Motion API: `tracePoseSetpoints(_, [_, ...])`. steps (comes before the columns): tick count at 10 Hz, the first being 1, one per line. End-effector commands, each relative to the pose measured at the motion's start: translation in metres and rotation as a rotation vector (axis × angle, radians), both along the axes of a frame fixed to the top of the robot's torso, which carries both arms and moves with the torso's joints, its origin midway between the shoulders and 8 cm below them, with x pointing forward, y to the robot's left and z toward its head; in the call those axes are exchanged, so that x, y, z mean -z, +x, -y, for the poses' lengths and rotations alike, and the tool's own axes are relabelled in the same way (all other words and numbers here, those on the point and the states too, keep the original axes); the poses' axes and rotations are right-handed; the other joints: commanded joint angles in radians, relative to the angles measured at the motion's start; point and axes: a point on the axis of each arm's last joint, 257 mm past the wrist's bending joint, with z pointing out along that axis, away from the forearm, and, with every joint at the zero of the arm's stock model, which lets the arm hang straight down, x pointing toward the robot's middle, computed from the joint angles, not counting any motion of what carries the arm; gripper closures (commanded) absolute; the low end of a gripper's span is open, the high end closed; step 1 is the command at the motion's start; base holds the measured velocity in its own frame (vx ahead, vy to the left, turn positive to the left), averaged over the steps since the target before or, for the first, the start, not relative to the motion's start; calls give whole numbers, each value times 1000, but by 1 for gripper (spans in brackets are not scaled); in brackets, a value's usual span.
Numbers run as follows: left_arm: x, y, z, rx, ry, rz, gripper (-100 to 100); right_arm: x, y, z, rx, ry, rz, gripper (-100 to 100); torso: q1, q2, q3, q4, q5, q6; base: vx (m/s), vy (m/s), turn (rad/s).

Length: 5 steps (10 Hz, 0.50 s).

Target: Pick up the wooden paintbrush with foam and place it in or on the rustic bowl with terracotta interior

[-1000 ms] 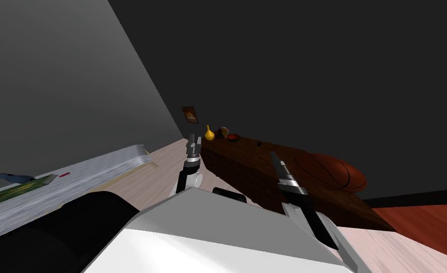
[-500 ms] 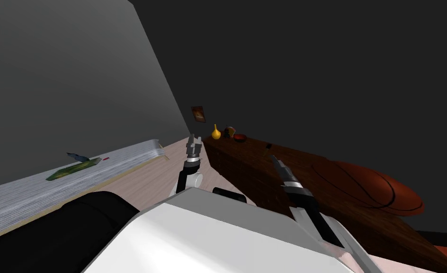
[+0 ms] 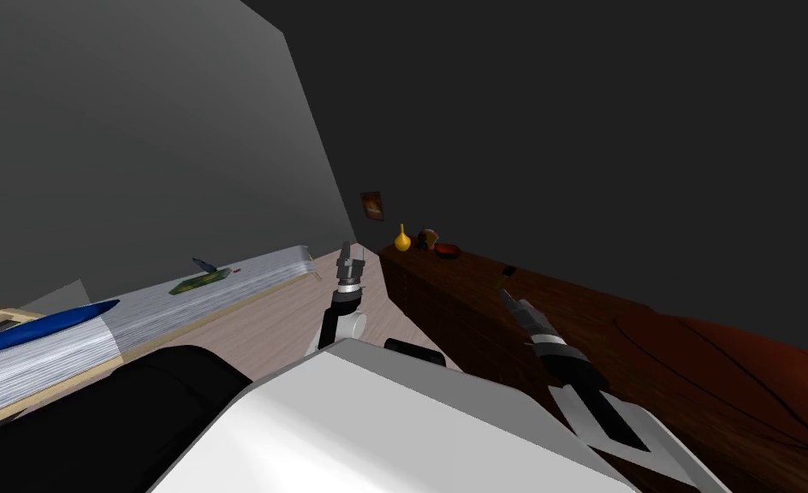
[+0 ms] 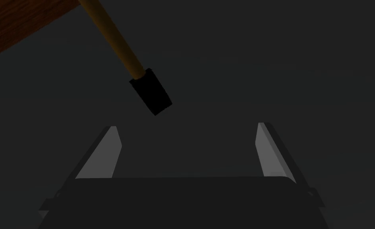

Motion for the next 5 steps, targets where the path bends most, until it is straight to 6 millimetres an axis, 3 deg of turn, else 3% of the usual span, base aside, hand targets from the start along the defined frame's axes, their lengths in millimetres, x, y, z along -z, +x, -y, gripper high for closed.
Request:
tracePoseSetpoints(1, [0,0,0,0,0,0,0,16,-4,25,35,-77,-65,-100,0,0,0,0,0,0,21,87,137])
tracePoseSetpoints(5, [0,0,0,0,0,0,0,37,-17,86,111,-247,-211,-100,-1,-3,-2,-1,0,0,51,66,102])
